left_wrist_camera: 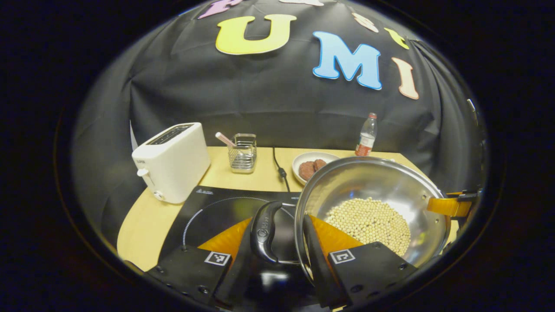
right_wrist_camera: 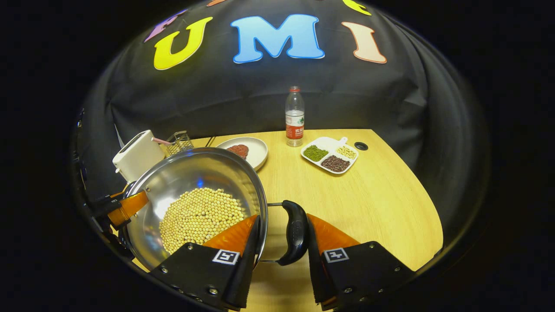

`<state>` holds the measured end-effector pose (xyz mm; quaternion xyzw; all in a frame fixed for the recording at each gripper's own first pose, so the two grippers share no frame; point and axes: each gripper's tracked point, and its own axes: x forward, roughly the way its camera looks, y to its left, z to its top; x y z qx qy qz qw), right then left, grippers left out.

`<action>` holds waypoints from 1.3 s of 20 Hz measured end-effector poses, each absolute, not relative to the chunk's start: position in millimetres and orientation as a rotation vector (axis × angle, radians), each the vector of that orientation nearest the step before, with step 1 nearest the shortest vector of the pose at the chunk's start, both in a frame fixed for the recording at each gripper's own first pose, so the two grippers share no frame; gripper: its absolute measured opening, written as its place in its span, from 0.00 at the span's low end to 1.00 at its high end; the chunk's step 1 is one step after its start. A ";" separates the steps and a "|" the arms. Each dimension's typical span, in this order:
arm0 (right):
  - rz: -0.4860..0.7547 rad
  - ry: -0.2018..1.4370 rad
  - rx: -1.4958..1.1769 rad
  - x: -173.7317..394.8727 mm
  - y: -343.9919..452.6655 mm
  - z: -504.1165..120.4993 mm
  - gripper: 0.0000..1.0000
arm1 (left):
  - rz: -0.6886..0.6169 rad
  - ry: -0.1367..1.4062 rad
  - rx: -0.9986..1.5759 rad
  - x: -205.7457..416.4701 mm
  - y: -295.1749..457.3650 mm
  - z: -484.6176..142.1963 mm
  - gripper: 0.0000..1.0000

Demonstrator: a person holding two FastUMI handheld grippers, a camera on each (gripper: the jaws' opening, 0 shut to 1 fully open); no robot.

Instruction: First push the handle of the pot to place it horizontally, then grasp the pot with both hands and set it on the induction cooktop.

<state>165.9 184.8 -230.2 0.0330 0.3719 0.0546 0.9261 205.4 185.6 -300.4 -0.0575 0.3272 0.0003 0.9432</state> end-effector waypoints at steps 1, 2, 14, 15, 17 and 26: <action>0.116 0.762 0.067 165.7 192.8 -230.2 0.56 | 0.006 0.665 -0.120 205.8 194.9 -300.0 0.69; 0.121 0.761 0.067 166.7 200.4 -229.8 0.56 | 0.011 0.663 -0.124 205.3 203.6 -300.6 0.69; 0.159 0.767 0.075 172.4 298.2 -233.6 0.56 | 0.052 0.669 -0.105 200.3 306.3 -317.6 0.69; 0.162 0.768 0.074 173.5 305.8 -234.4 0.56 | 0.056 0.671 -0.104 200.5 312.9 -318.6 0.69; 0.170 0.765 0.070 175.6 320.2 -234.5 0.56 | 0.064 0.669 -0.105 199.6 330.2 -322.7 0.69; 0.211 0.784 0.065 173.0 369.1 -247.8 0.56 | 0.106 0.692 -0.116 193.0 382.4 -344.7 0.65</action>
